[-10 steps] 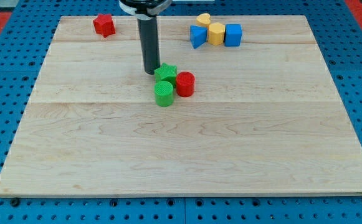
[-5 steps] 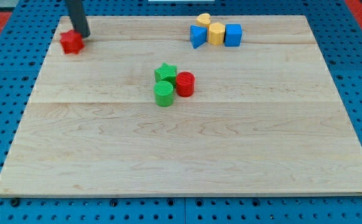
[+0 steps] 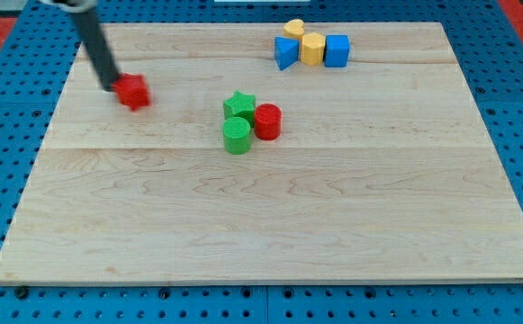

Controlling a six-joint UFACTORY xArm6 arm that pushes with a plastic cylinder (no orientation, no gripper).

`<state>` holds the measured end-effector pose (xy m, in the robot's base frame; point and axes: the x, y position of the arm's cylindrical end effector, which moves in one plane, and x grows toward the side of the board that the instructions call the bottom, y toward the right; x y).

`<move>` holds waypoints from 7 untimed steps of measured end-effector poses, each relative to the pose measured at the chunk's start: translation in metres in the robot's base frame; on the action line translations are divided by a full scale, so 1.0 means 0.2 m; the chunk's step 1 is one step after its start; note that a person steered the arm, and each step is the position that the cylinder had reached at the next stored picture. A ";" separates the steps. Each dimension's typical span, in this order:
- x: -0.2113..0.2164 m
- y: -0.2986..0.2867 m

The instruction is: Push green and red stars into red and green circles

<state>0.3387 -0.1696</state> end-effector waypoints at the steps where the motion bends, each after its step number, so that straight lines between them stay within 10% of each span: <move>1: 0.07 0.43; 4: 0.42 0.03; 7: 0.72 0.54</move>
